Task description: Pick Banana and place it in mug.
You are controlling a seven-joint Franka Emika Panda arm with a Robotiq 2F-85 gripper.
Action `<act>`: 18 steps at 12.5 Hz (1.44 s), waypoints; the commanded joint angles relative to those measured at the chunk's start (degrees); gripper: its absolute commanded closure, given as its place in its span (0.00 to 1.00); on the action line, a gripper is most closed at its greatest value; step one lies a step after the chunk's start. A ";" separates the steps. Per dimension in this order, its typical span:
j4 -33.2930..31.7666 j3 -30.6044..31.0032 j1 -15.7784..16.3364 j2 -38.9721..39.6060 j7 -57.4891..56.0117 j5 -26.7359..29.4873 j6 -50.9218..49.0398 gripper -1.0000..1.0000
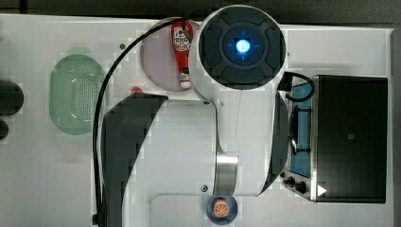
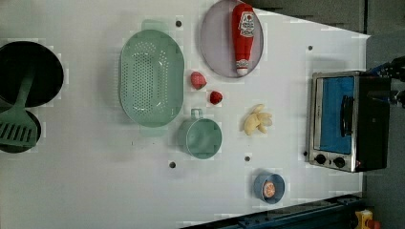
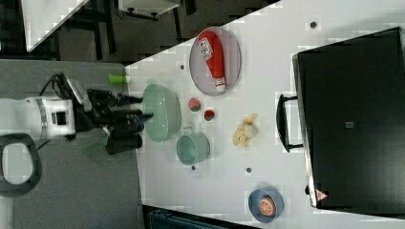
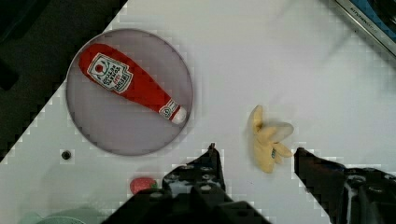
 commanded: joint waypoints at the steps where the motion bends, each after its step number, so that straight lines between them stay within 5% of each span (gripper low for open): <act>1: -8.84 0.47 -0.72 -18.79 -1.59 -0.80 -10.44 0.21; 3: -9.00 0.51 -0.71 -18.58 -1.60 -0.80 -10.46 0.00; 8: -16.29 0.27 -0.72 -15.32 -5.15 -0.80 -5.19 0.00; 18: -39.79 -1.14 -0.89 -5.29 -16.52 -0.99 29.50 0.00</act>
